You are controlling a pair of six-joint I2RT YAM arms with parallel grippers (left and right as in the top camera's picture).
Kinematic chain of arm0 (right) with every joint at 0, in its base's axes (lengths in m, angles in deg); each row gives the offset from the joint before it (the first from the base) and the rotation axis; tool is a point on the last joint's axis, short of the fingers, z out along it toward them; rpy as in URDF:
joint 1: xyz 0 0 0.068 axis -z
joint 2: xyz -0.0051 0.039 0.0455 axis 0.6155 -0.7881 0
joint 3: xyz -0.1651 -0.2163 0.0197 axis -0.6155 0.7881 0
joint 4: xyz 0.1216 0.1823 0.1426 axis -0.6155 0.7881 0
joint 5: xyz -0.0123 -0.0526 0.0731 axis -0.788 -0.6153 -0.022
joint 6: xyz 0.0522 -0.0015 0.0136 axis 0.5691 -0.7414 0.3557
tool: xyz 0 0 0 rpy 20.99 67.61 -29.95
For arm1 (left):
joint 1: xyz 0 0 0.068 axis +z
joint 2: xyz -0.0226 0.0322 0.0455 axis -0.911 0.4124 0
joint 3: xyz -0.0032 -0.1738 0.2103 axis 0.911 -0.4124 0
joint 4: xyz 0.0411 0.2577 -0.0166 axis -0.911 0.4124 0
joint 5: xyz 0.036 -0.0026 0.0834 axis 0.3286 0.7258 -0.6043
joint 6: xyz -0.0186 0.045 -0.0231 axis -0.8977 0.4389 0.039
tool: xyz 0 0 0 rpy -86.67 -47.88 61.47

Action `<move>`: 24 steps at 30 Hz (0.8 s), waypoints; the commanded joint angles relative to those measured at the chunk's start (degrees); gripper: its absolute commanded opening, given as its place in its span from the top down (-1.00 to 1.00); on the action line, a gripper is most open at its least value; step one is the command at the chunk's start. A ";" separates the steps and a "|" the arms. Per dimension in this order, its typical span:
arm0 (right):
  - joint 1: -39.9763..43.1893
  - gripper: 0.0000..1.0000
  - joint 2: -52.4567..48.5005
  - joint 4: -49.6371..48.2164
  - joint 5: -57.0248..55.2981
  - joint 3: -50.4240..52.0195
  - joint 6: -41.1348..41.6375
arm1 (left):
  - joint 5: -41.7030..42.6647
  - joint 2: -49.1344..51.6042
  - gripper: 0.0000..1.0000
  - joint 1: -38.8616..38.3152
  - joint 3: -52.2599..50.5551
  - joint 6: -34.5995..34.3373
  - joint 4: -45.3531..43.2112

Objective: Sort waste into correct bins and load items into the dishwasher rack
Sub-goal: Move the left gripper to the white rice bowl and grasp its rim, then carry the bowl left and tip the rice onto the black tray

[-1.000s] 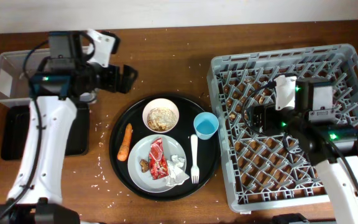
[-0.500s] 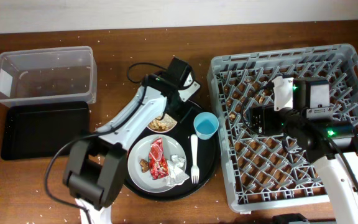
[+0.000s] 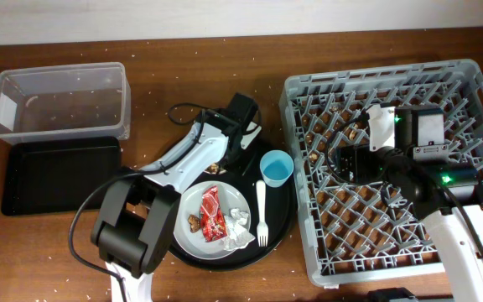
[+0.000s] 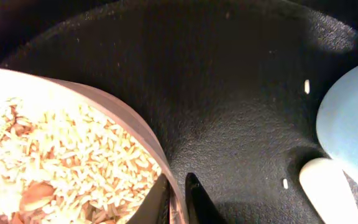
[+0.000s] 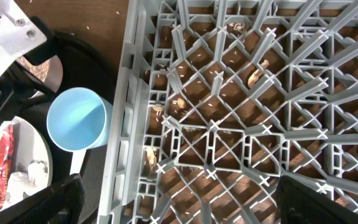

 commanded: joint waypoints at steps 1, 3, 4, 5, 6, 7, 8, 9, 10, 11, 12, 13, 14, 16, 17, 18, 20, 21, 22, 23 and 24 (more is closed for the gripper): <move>0.22 -0.93 -0.09 0.07 0.70 -1.03 0.07 | -1.86 0.26 0.96 0.04 -0.70 -0.42 -0.13; 0.22 -0.93 -0.09 0.07 0.70 -1.03 0.07 | -1.86 0.26 0.98 0.07 -0.68 -0.42 -0.13; 0.22 -0.93 -0.09 0.07 0.70 -1.03 0.07 | -1.84 0.26 0.98 0.07 -0.52 -0.44 -0.04; 0.22 -0.93 -0.09 0.07 0.70 -1.03 0.07 | -1.81 0.24 0.99 0.07 0.24 -0.96 1.09; 0.22 -0.93 -0.09 0.07 0.70 -1.03 0.07 | -1.79 0.24 0.99 0.07 0.96 -1.33 2.05; 0.20 -0.93 -0.09 0.04 0.70 -1.03 0.04 | -1.84 0.24 0.98 0.07 2.34 -1.31 4.04; 0.22 -0.93 -0.09 0.04 0.70 -1.03 0.04 | -1.84 0.24 0.98 0.07 4.20 -1.31 6.45; 0.22 -0.93 -0.09 0.02 0.70 -1.03 0.04 | -1.81 0.24 0.98 0.07 5.88 -1.31 8.26; 0.22 -0.93 -0.09 -0.15 0.68 -1.03 0.04 | -1.81 0.24 0.99 0.13 8.70 -1.33 10.91; 0.22 -0.94 -0.09 -0.22 0.70 -1.03 0.04 | -1.84 0.24 0.99 0.13 10.58 -1.53 12.52; 0.22 -0.93 -0.09 -0.35 0.68 -1.03 0.04 | -1.84 0.24 0.99 0.13 13.73 -2.12 15.13; 0.22 -0.93 -0.09 -0.42 0.68 -1.03 0.04 | -1.81 0.24 0.98 0.42 16.83 -2.86 17.64; 0.22 -0.93 -0.09 -0.39 0.68 -1.03 0.04 | -1.81 0.24 0.99 0.85 18.67 -3.41 19.15; 0.22 -0.93 -0.09 -0.42 0.68 -1.03 0.02 | -1.81 0.22 0.98 3.19 22.75 -5.97 22.82; 0.22 -0.93 -0.09 -0.42 0.68 -1.03 0.02 | -1.79 0.13 0.99 4.68 23.96 -7.34 24.20; 0.22 -0.93 -0.09 -0.42 0.68 -1.03 0.02 | -1.79 -0.13 0.99 6.73 24.96 -8.96 25.88; 0.22 -0.94 -0.09 -0.44 0.66 -1.03 0.02 | -1.62 -1.55 0.99 11.61 25.14 -12.26 28.22; 0.22 -0.93 -0.09 -0.61 0.66 -1.03 0.02 | -0.11 -2.73 0.99 15.26 25.14 -12.83 29.11; 0.22 -0.94 -0.09 -0.85 0.66 -1.03 0.02 | 2.16 -4.17 0.99 18.82 25.14 -12.83 29.53; 0.22 -0.94 -0.09 -1.18 0.63 -1.03 0.02 | 3.67 -5.73 0.99 22.01 25.14 -12.81 30.10; 0.22 -0.94 -0.09 -1.68 0.66 -1.03 0.02 | 4.26 -7.41 0.99 25.16 25.14 -12.81 31.06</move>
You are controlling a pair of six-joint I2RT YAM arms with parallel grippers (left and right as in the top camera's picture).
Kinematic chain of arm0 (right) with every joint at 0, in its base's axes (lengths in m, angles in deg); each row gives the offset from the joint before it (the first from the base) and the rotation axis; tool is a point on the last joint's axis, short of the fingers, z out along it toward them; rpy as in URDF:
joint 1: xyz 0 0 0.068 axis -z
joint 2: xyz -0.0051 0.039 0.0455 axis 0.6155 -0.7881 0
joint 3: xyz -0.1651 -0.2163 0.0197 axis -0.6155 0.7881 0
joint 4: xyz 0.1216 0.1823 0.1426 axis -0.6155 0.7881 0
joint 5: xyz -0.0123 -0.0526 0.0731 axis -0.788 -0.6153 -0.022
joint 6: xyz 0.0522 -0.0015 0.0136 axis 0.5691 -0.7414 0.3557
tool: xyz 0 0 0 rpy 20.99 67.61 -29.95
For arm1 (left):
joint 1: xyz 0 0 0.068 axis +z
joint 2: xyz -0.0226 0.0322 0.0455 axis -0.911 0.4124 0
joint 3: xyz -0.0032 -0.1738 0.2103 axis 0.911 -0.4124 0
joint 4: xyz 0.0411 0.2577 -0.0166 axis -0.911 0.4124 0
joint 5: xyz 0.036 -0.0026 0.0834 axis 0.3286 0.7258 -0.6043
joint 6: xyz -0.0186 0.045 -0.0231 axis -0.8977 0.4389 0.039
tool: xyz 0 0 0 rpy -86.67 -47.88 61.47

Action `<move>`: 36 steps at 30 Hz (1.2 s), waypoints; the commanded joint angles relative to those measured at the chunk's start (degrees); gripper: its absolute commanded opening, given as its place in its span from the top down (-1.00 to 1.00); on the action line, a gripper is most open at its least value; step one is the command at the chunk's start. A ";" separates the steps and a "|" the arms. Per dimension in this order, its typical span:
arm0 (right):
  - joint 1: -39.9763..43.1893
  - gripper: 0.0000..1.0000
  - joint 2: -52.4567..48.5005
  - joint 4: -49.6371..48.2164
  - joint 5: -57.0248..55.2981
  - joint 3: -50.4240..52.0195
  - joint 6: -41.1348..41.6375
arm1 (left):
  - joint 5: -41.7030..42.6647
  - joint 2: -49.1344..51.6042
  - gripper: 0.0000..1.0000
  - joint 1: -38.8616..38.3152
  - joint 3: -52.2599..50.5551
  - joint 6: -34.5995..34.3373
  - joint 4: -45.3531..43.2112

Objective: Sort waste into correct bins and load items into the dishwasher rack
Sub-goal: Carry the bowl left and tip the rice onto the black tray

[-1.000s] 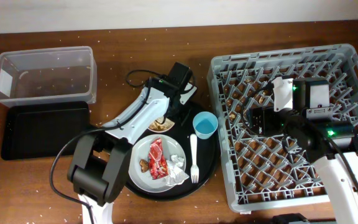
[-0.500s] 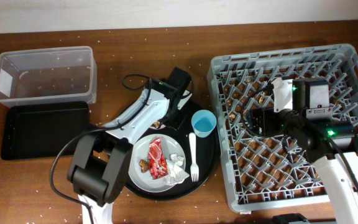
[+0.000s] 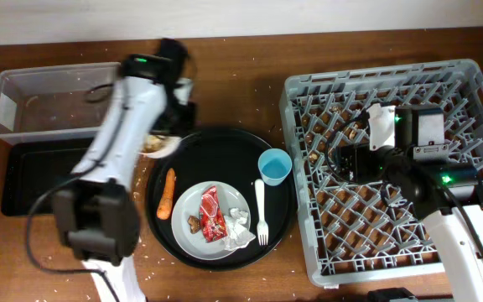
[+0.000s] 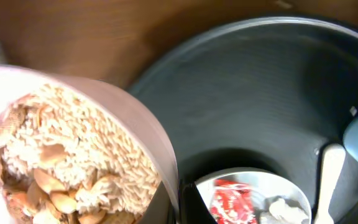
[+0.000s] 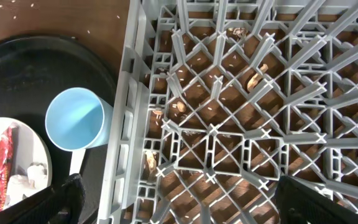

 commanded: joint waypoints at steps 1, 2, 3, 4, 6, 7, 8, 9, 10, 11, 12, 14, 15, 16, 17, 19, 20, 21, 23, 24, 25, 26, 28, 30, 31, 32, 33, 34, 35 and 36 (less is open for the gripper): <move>0.22 -0.94 -0.09 -0.96 0.66 -1.03 0.02 | 2.99 -8.37 0.99 9.62 1.22 -1.09 3.08; 0.22 -0.94 -0.09 -1.11 0.66 -1.03 0.02 | 3.04 -9.73 0.99 13.88 1.22 0.20 5.03; 0.22 -0.94 -0.09 -1.11 0.66 -1.03 0.02 | 3.63 -10.40 0.99 17.53 1.22 1.57 6.32; 0.22 -0.94 -0.09 -1.11 0.66 -1.03 0.02 | 5.46 -10.54 0.99 20.72 1.20 3.39 7.06; 0.22 -0.94 -0.09 -1.09 0.66 -1.03 0.02 | 10.36 -10.54 0.99 26.53 0.17 7.52 7.10; 0.22 -0.94 -0.09 -1.11 0.66 -1.03 0.02 | 12.22 -10.54 0.99 29.24 -0.57 10.62 7.13; 0.22 -0.94 -0.09 -1.11 0.66 -1.03 0.02 | 14.49 -10.54 0.99 31.80 -1.36 12.85 7.08; 0.22 -0.94 -0.09 -1.11 0.66 -1.03 0.02 | 19.02 -10.54 0.99 35.15 -2.73 15.76 6.51; 0.22 -0.94 -0.09 -1.11 0.66 -1.03 0.02 | 23.15 -10.54 0.99 37.62 -4.37 17.09 5.16; 0.22 -0.94 -0.09 -1.09 0.66 -1.03 0.02 | 27.47 -10.54 0.99 40.24 -7.19 18.38 2.45; 0.22 -0.94 -0.09 -1.09 0.68 -1.03 0.04 | 29.51 -10.49 0.99 42.16 -10.19 18.51 -0.70; 0.22 -0.94 -0.09 -1.09 0.68 -1.03 0.04 | 33.22 -10.47 0.99 44.61 -16.87 18.51 -8.35; 0.22 -0.94 -0.09 -1.09 0.68 -1.03 0.04 | 34.05 -10.47 0.99 45.00 -18.43 18.51 -10.12; 0.22 -0.94 -0.09 -1.07 0.68 -1.03 0.04 | 34.64 -10.47 0.99 45.48 -21.03 18.51 -12.90; 0.22 -0.94 -0.09 -1.07 0.68 -1.03 0.04 | 35.01 -10.47 0.99 45.77 -23.76 18.49 -15.56; 0.22 -0.93 -0.09 -1.07 0.70 -1.03 0.04 | 37.62 -10.21 0.99 45.81 -25.88 18.51 -17.77; 0.20 -0.93 -0.09 -1.01 0.70 -1.03 0.04 | 39.78 -9.81 0.99 45.83 -26.40 18.51 -18.64; 0.22 -0.94 -0.09 -0.76 0.68 -1.03 0.04 | 42.47 -9.33 0.99 46.14 -26.47 18.53 -18.91; 0.22 -0.94 -0.09 -0.04 0.70 -1.03 0.04 | 49.88 -7.78 0.99 48.24 -26.47 18.71 -18.86; 0.22 -0.93 -0.09 -0.02 0.70 -1.03 0.04 | 53.77 -6.95 0.99 49.59 -26.51 18.69 -18.73; 0.22 -0.93 -0.09 -0.02 0.70 -1.03 0.04 | 57.81 -5.70 0.99 51.52 -26.56 18.71 -18.43; 0.20 -0.93 -0.09 -0.02 0.70 -1.03 0.04 | 59.67 -4.92 0.99 52.74 -26.56 18.71 -18.14; 0.22 -0.94 -0.09 -0.02 0.70 -1.03 0.04 | 63.52 -2.10 0.99 55.69 -26.62 18.95 -17.55; 0.20 -0.94 -0.09 -0.02 0.70 -1.03 0.07 | 66.55 0.13 0.99 57.13 -26.64 19.28 -17.55; 0.20 -0.93 -0.09 -0.02 0.70 -1.03 0.04 | 68.04 0.87 0.99 57.40 -26.64 20.04 -17.55; 0.20 -0.93 -0.09 -0.02 0.70 -1.03 0.07 | 68.72 1.20 0.99 57.48 -26.64 20.13 -17.57; 0.20 -0.94 -0.09 0.00 0.70 -1.03 0.07 | 69.77 1.38 0.99 57.48 -26.64 20.46 -17.62; 0.20 -0.93 -0.09 0.00 0.70 -1.03 0.07 | 71.49 1.38 0.99 57.48 -26.64 20.46 -17.62; 0.20 -0.94 -0.09 0.00 0.70 -1.03 0.07 | 73.13 1.38 0.99 57.48 -26.64 20.44 -17.62; 0.20 -0.93 -0.09 0.00 0.70 -1.03 0.07 | 75.32 1.38 0.99 57.55 -26.64 20.44 -17.62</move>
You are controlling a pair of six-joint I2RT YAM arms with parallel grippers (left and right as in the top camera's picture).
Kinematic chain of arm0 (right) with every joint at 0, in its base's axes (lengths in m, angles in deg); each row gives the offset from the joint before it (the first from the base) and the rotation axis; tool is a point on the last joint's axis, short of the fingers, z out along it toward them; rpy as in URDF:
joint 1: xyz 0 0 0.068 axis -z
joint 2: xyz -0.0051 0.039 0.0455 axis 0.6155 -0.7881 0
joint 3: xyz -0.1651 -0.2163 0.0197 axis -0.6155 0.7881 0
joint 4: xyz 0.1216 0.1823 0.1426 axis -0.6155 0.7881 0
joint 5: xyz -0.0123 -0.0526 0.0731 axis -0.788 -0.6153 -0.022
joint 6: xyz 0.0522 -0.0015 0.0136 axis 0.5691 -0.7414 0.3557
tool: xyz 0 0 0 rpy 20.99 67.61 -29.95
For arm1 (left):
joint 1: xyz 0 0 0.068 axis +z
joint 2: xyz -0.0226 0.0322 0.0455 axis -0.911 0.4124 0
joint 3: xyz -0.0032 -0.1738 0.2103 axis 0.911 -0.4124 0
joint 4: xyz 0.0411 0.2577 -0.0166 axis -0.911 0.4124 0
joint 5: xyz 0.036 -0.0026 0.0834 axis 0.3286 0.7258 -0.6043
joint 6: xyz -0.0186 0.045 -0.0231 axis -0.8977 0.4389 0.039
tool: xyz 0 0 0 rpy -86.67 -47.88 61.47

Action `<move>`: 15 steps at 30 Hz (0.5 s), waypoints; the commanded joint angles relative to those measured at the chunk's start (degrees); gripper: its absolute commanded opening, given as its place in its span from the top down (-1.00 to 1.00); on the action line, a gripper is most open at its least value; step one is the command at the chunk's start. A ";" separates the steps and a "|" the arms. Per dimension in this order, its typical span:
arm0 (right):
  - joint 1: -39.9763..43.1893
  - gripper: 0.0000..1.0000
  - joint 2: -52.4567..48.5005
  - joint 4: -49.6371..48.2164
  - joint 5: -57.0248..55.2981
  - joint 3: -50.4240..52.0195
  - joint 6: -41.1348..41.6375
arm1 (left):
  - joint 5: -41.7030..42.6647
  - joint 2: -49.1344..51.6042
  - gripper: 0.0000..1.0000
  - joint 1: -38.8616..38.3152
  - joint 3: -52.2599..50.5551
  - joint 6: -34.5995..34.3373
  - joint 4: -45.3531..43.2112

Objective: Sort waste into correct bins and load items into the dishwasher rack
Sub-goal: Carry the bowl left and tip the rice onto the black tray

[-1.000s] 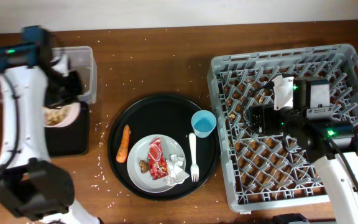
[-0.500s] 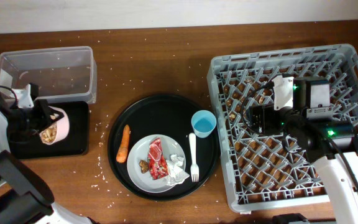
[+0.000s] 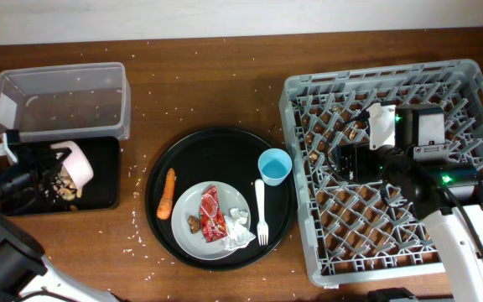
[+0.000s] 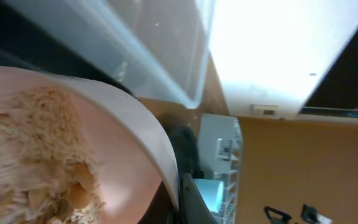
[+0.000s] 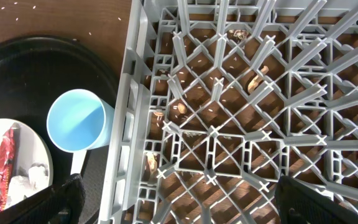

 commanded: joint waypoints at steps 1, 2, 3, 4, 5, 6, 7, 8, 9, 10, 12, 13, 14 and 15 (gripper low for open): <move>0.20 -0.94 -0.09 0.04 0.52 -0.98 0.11 | 11.17 0.15 0.99 0.33 -0.35 1.57 0.09; 0.20 -0.94 -0.09 0.07 0.52 -0.98 0.11 | 13.62 0.15 0.99 0.70 -0.35 0.68 0.09; 0.20 -0.94 -0.09 0.13 0.55 -0.98 0.11 | 15.37 0.15 0.99 1.11 -0.35 0.42 0.13; 0.20 -0.94 -0.09 0.26 0.52 -0.98 0.11 | 16.28 0.15 0.99 1.57 -0.35 -0.17 0.15; 0.22 -0.94 -0.09 0.28 0.52 -0.98 0.11 | 16.37 0.15 0.99 2.12 -0.35 -1.18 0.15; 0.22 -0.94 -0.09 0.28 0.52 -0.98 0.11 | 16.39 0.15 0.99 2.56 -0.35 -1.44 0.39; 0.20 -0.94 -0.09 0.28 0.52 -0.98 0.11 | 16.39 0.15 0.99 2.84 -0.35 -1.42 1.25; 0.20 -0.93 -0.09 0.28 0.52 -0.98 0.11 | 16.44 0.15 0.99 3.10 -0.35 -1.42 1.95; 0.20 -0.94 -0.09 0.28 0.55 -0.98 0.11 | 16.83 0.15 0.99 3.32 -0.35 -1.40 2.93; 0.20 -0.93 -0.09 0.31 0.55 -0.98 0.11 | 17.27 0.15 0.99 3.43 -0.35 -1.40 3.15; 0.22 -0.94 -0.09 0.66 0.52 -0.98 0.11 | 15.93 0.17 0.99 4.17 -0.35 -1.40 2.36; 0.20 -0.93 -0.09 0.79 0.55 -0.98 0.11 | 15.08 0.17 0.99 4.83 -0.35 -1.42 1.75; 0.22 -0.94 -0.09 0.90 0.52 -0.98 0.11 | 16.04 0.17 0.99 5.31 -0.35 -1.42 2.43; 0.20 -0.94 -0.09 0.87 0.55 -0.98 0.11 | 18.43 0.15 0.99 5.92 -0.35 -1.42 3.58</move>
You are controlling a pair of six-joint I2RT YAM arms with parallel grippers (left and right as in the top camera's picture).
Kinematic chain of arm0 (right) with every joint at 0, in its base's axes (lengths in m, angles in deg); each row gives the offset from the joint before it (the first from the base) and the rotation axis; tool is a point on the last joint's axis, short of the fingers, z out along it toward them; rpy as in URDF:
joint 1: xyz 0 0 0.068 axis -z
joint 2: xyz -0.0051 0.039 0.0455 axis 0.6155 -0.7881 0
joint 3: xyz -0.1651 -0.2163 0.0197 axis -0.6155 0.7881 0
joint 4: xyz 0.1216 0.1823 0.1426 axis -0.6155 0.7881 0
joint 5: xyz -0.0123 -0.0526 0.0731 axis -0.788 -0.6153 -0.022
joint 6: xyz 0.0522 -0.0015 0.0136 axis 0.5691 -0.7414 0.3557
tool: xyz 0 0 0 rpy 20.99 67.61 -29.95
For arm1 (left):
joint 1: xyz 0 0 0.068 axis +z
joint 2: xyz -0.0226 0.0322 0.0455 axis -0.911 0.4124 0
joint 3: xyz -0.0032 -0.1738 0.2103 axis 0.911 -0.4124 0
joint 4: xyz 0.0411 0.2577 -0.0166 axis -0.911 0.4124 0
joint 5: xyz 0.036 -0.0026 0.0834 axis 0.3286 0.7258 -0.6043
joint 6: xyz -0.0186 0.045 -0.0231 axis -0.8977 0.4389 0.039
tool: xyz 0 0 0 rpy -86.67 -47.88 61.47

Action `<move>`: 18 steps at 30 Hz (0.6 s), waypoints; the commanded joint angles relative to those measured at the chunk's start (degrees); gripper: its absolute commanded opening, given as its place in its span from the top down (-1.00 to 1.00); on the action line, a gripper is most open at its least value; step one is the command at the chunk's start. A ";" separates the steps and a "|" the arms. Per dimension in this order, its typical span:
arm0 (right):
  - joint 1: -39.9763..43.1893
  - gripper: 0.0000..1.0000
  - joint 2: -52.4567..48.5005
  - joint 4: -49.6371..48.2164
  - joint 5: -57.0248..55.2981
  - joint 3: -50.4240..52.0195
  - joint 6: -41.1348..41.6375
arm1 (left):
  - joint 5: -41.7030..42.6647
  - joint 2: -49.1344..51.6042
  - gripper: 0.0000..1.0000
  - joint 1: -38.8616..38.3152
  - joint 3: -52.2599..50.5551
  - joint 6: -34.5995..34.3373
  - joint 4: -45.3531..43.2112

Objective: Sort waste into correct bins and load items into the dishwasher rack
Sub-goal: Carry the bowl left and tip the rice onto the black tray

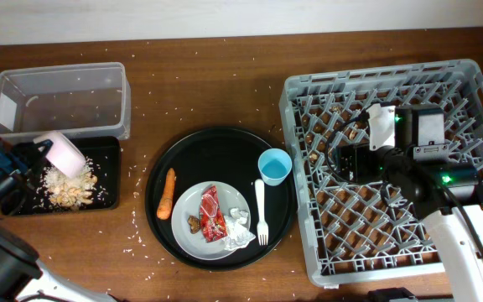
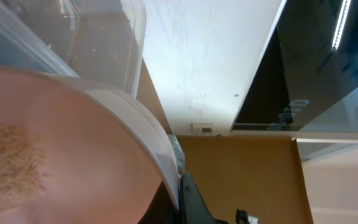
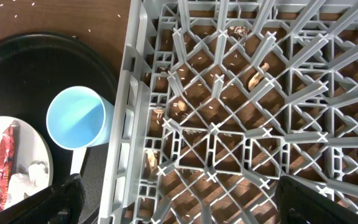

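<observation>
My left gripper (image 1: pixel 38 153) is shut on the rim of a pink bowl (image 1: pixel 60 154), tipped mouth-down over the black rectangular tray (image 1: pixel 106 200) at the far left. A heap of rice and food scraps (image 1: pixel 70 186) lies on that tray. In the left wrist view the bowl (image 2: pixel 61 137) fills the frame, almost empty, with the fingertips (image 2: pixel 185 193) pinching its edge. My right gripper (image 3: pixel 179 208) hangs open over the grey dishwasher rack (image 3: pixel 126 124), holding nothing.
A clear plastic bin (image 1: pixel 61 101) stands behind the rectangular tray. The round black tray (image 1: pixel 216 159) holds a carrot (image 1: pixel 167 193), a blue cup (image 1: pixel 275 166), a white fork (image 1: pixel 261 214) and a white plate (image 1: pixel 193 239) with a red wrapper and crumpled tissue. Rice grains are scattered on the table.
The bowl has turned further over above the rectangular tray. Most of its rice now lies heaped on the tray. The right arm has not moved.
My left gripper was shut on the full bowl's rim on the round tray. Then it held the bowl up by the clear bin. Then the bowl was tilted over the rectangular tray with some food fallen out, and now it is nearly emptied there.
</observation>
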 commanded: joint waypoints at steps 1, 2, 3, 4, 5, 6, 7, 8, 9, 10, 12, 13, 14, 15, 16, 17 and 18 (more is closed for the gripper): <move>0.20 -0.94 -0.09 0.31 0.52 -0.98 0.09 | 5.14 0.15 0.99 2.25 -0.35 -0.09 1.66; 0.22 -0.94 -0.09 0.31 0.55 -0.98 0.09 | 4.90 0.15 0.99 2.62 -0.35 -0.11 0.83; 0.22 -0.93 -0.09 0.31 0.55 -0.98 0.09 | 4.52 0.17 0.99 2.78 -0.35 -0.13 0.55; 0.20 -0.93 -0.09 0.31 0.52 -0.98 0.09 | 5.60 0.17 0.99 2.78 -0.35 -0.11 1.64; 0.20 -0.94 -0.09 0.31 0.55 -0.98 0.09 | 6.75 0.17 0.99 2.78 -0.35 -0.11 1.97; 0.20 -0.94 -0.09 0.31 0.52 -0.98 0.09 | 6.93 0.17 0.99 2.91 -0.35 -0.13 2.01; 0.20 -0.93 -0.09 0.33 0.52 -0.98 0.09 | 6.88 0.17 0.99 2.95 -0.35 -0.07 3.58; 0.20 -0.94 -0.09 0.33 0.55 -0.98 0.09 | 6.43 0.17 0.99 2.95 -0.35 0.37 2.99; 0.22 -0.94 -0.09 0.31 0.52 -0.98 0.09 | 2.08 0.24 0.99 2.99 -0.35 -3.52 -1.18; 0.22 -0.94 -0.09 0.33 0.55 -0.98 0.09 | 3.80 0.24 0.99 2.97 -0.37 -3.58 1.49; 0.20 -0.94 -0.09 0.28 0.52 -0.98 0.09 | 6.78 0.22 0.99 2.95 -0.35 -1.16 2.89; 0.22 -0.94 -0.09 0.33 0.55 -0.98 0.09 | 6.62 0.22 0.99 2.95 -0.37 -1.16 3.30; 0.20 -0.94 -0.09 0.35 0.55 -0.98 0.09 | 6.99 0.17 0.99 2.16 -0.35 0.72 5.97; 0.20 -0.94 -0.09 0.31 0.55 -0.98 0.11 | 6.93 0.17 0.99 1.88 -0.35 1.64 5.92; 0.20 -0.94 -0.09 0.24 0.55 -0.98 0.09 | 6.78 0.17 0.99 1.66 -0.35 2.71 5.51; 0.20 -0.94 -0.09 0.28 0.55 -0.98 0.09 | 6.23 0.17 0.99 1.57 -0.35 3.19 4.74; 0.22 -0.94 -0.09 0.28 0.55 -0.98 0.09 | 4.52 0.17 0.99 1.57 -0.35 3.13 2.69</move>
